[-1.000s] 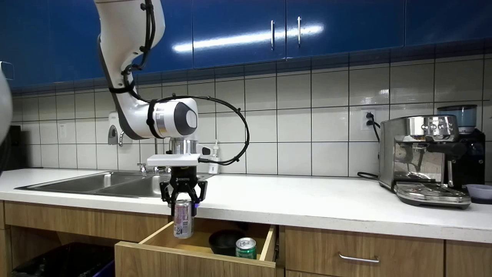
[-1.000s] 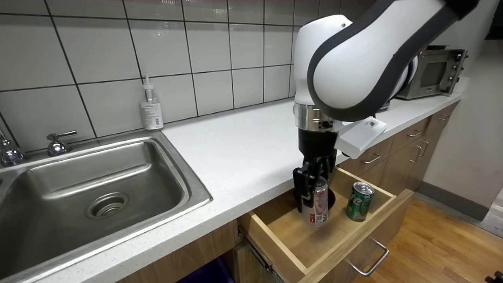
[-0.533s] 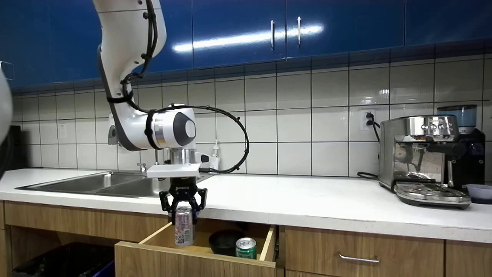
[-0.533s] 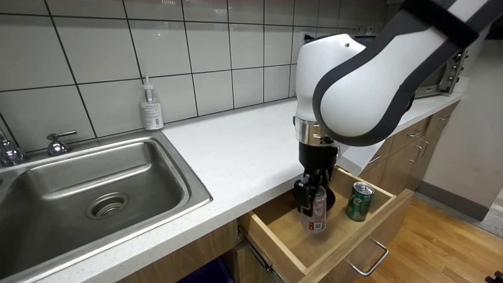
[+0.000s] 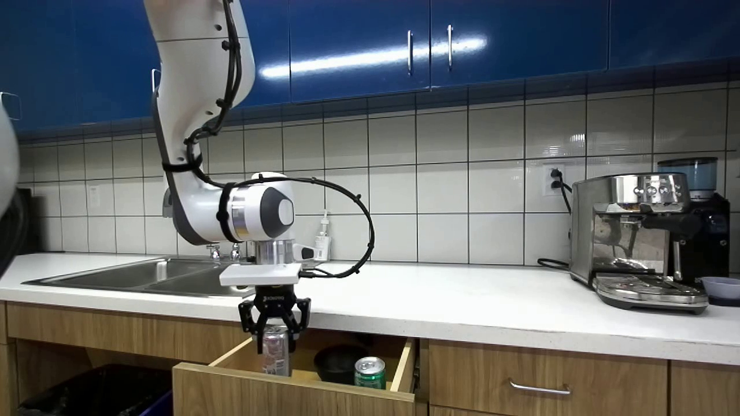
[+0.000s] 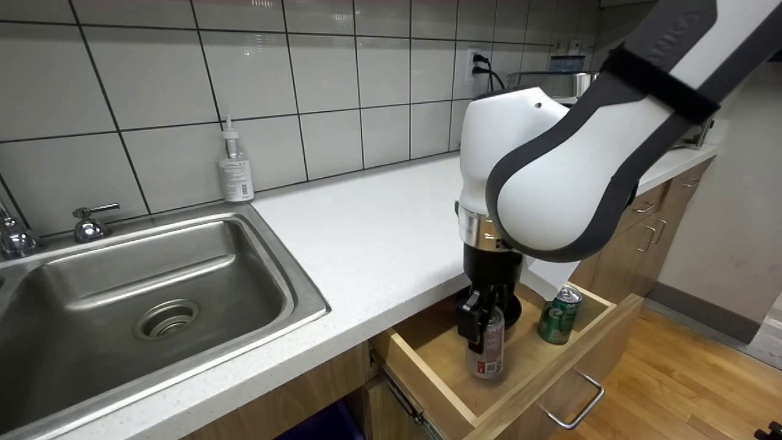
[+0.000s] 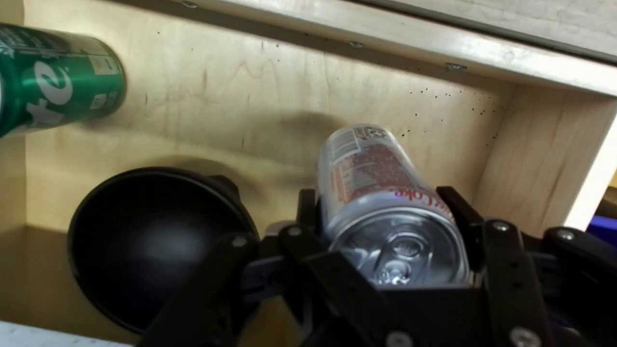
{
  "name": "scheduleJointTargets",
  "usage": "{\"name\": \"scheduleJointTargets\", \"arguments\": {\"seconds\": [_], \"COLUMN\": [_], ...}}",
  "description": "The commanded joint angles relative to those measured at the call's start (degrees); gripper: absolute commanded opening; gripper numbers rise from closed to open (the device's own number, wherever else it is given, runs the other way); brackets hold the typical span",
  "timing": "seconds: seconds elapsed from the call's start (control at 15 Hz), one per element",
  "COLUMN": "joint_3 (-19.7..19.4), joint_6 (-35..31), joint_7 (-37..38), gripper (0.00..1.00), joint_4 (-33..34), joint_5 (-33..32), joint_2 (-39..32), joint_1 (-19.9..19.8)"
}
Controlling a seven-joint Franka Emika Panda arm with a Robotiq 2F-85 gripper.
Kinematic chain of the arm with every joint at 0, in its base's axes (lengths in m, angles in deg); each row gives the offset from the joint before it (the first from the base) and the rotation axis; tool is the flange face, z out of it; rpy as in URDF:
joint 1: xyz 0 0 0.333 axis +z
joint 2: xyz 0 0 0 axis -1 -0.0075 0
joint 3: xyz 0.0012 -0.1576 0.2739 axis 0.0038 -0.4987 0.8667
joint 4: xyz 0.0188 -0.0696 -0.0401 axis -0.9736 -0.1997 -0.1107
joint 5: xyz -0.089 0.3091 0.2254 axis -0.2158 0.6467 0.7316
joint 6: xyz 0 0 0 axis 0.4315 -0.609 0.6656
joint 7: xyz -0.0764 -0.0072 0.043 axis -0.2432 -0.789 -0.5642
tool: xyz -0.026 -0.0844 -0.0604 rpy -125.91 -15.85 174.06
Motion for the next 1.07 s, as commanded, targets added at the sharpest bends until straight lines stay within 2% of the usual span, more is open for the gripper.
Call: {"name": "scheduleJointTargets", "arguments": {"seconds": [0.0,1.0], "joint_3": [-0.2,-0.6], "joint_6": [-2.4,-4.2], "joint_7": [-0.2,-0.2], "gripper": [0.38,0.38], "joint_4": [-0.5,0.0], "joint_5": [-1.0,-1.8], "joint_2": [-0.5,-3.3], "joint_1": [0.2,0.3]}}
